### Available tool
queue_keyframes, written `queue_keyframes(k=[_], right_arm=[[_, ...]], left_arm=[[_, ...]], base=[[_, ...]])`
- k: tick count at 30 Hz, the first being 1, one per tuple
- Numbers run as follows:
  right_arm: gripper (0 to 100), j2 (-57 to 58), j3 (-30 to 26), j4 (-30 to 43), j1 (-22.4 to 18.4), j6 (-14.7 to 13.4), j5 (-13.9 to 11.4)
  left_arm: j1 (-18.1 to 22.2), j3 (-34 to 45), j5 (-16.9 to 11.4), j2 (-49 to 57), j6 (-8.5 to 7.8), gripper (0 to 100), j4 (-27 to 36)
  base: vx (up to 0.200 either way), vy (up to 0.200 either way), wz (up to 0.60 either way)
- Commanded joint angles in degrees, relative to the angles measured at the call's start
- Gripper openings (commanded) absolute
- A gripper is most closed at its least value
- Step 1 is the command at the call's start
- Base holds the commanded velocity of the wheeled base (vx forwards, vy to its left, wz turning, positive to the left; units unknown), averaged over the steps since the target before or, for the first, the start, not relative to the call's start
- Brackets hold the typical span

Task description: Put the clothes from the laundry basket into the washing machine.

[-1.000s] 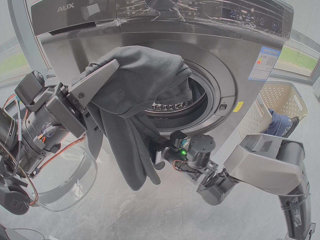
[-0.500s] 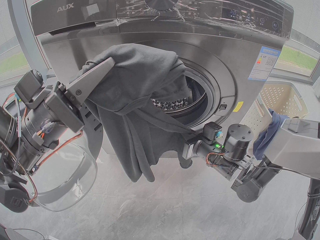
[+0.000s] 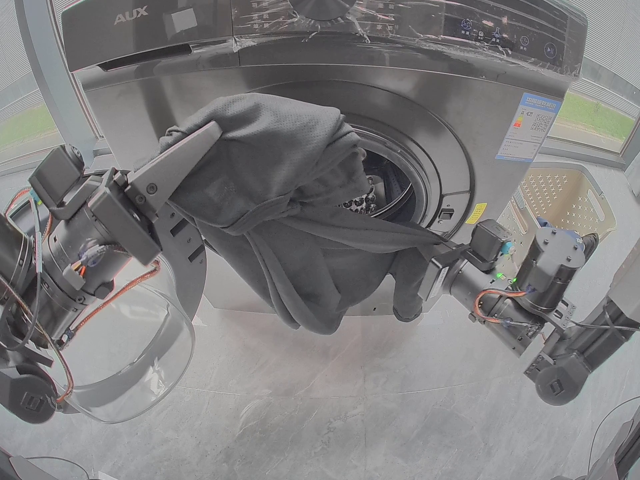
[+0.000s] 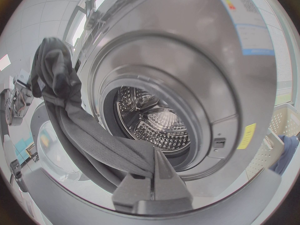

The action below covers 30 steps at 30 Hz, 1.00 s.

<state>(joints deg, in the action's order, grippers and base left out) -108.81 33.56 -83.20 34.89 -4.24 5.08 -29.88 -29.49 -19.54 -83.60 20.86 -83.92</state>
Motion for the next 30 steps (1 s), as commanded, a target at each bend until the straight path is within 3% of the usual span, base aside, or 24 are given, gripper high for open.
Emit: queue_keyframes(k=[1, 8, 10, 11, 13, 17, 18, 30], right_arm=[[0, 6.68, -4.12, -0.12, -0.08, -0.68, 0.63], [0, 10.64, -4.73, 0.76, -2.11, -0.06, 0.98], [0, 10.99, -5.08, 0.76, -2.72, 0.02, 0.63], [0, 10.9, -5.61, 0.76, -3.25, 0.02, 0.37], [0, 10.82, -6.14, 0.5, -3.6, 0.02, 0.28], [0, 10.82, -5.61, 0.41, -3.07, 0.02, 0.1], [0, 10.82, -5.44, 0.32, -2.9, 0.02, 0.1], [0, 10.38, -3.5, -0.03, 0.09, -0.59, 0.54]], left_arm=[[-0.36, 0.49, 0.12, 1.07, 0.85, 0, 0.16], [-2.29, 4.88, 0.56, 3.1, 1.64, 0, 0.86], [-2.29, 5.58, 0.56, 3.1, 3.05, 0, 0.78], [-2.11, 5.93, 0.56, 3.18, 4.81, 0, 0.34], [-1.85, 5.93, 0.56, 3.62, 6.56, 0, 0.34], [-1.85, 5.85, 0.38, 4.15, 8.41, 0, 0.69], [-1.85, 5.93, 0.29, 4.15, 8.67, 100, 0.78], [-1.59, 10.86, 0.73, 4.15, 8.76, 100, 0.86]], base=[[0.0, 0.0, 0.0], [0.0, 0.0, 0.0], [0.0, 0.0, 0.0], [0.0, 0.0, 0.0], [0.0, 0.0, 0.0], [0.0, 0.0, 0.0], [0.0, 0.0, 0.0], [0.0, 0.0, 0.0]])
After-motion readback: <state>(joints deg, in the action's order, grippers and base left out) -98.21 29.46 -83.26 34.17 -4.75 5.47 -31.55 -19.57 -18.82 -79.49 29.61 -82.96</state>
